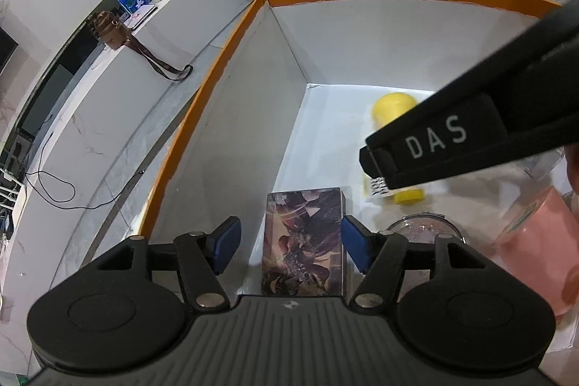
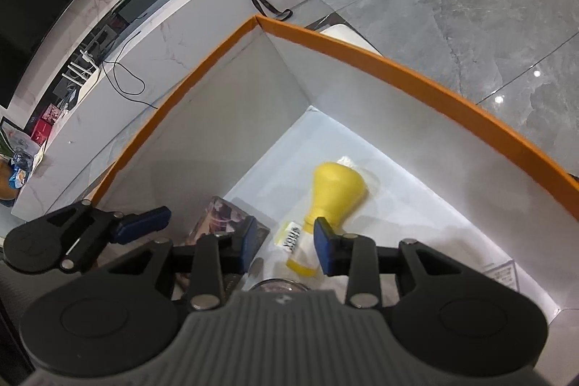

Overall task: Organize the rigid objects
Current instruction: 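Lower both objects into the orange box and open both grippers, then withdraw both grippers from the orange box back over the table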

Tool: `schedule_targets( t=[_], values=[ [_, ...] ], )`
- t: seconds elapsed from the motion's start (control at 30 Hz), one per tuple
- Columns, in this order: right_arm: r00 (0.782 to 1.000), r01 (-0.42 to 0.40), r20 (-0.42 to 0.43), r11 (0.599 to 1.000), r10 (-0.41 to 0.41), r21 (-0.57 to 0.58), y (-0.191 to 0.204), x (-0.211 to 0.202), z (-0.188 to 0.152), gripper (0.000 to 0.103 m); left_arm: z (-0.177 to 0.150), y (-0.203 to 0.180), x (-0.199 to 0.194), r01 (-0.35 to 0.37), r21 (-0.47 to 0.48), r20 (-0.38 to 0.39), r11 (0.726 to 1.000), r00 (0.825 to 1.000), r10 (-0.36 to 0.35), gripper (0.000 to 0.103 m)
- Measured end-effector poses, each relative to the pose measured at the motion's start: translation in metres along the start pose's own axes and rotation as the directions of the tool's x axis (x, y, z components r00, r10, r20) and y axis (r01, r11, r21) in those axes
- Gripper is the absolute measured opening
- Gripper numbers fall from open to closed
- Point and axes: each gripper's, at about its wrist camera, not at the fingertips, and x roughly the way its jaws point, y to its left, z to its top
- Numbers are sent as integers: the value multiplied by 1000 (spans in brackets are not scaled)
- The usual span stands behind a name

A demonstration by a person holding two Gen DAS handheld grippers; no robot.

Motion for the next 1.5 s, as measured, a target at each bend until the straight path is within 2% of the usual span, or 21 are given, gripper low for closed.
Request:
schedule_targets(
  t=[0.4,0.8,1.1,1.4,1.5],
  values=[
    [1000,2,25,1000,-1,-21,6,-13,-2,37,2,7,-24,-6,-18,35,1000,999,6,75],
    [998,-4,69,999,7,-46,18,-39,-6,38,-9,28,-75,-25,-76,119,997,992,34,75],
    [996,-9,85,994,19,-108,41,-50,-16,39,-44,56,-113,-38,-199,181,979,981,75,75],
    [990,1,139,969,35,-246,82,-64,-36,40,-96,79,-128,-51,-311,166,949,980,107,75],
    [987,-1,153,957,47,-289,94,-67,-45,47,-116,85,-127,-49,-350,150,935,983,108,75]
  ],
)
